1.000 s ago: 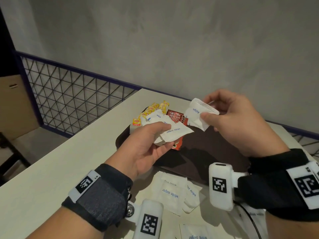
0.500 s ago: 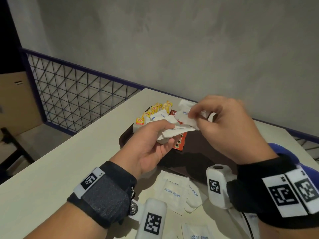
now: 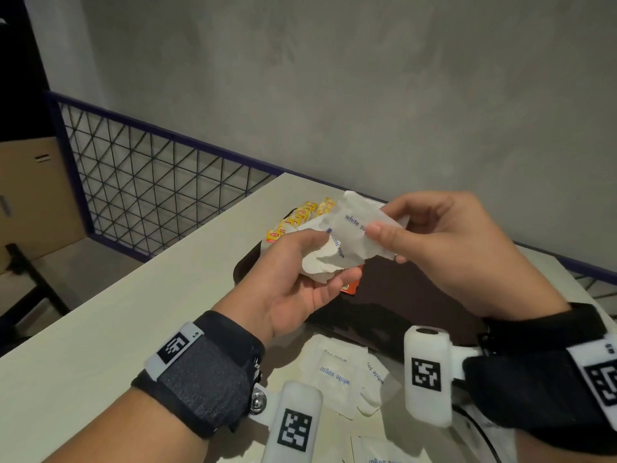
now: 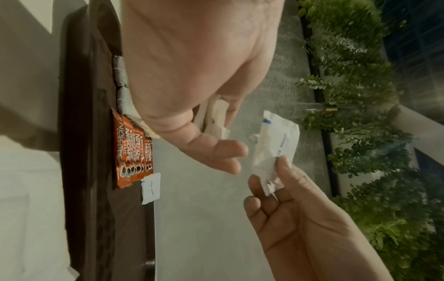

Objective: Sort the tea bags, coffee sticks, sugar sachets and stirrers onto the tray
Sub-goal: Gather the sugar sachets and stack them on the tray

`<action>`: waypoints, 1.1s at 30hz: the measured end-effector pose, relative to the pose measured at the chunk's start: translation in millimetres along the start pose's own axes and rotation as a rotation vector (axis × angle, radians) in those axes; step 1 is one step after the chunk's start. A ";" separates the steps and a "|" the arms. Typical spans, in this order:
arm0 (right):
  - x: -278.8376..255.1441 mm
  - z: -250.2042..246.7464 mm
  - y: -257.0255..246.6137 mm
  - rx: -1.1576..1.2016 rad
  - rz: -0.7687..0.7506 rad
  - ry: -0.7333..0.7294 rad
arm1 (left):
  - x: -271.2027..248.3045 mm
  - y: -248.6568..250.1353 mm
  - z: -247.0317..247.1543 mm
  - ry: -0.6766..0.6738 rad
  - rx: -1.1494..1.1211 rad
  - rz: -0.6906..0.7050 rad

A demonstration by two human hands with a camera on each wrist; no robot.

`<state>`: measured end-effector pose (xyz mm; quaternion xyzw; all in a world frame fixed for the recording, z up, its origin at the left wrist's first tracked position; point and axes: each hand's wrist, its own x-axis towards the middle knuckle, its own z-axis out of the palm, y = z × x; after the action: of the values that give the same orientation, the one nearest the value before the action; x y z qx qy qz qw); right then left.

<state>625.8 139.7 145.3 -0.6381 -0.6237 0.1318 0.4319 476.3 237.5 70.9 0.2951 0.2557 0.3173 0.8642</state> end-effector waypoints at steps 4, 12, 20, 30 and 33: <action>2.8 -1.3 7.6 -0.011 0.089 0.014 | -4.1 1.1 0.7 -0.071 0.015 -0.016; 2.8 2.0 16.9 -0.242 0.118 0.008 | -6.3 -1.7 6.6 -0.083 0.042 0.027; 3.7 -0.9 20.0 -0.316 0.103 0.020 | -3.8 -3.9 5.7 -0.060 0.093 0.054; 1.4 -8.9 15.6 -0.207 0.193 -0.090 | -2.8 -4.6 4.6 -0.017 0.143 0.063; -2.4 -13.8 16.0 -0.114 0.205 -0.130 | -4.2 -6.7 7.9 -0.012 0.072 0.023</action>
<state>646.0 134.6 141.2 -0.7120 -0.5885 0.1806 0.3378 481.1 227.6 72.9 0.3309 0.2585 0.3158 0.8509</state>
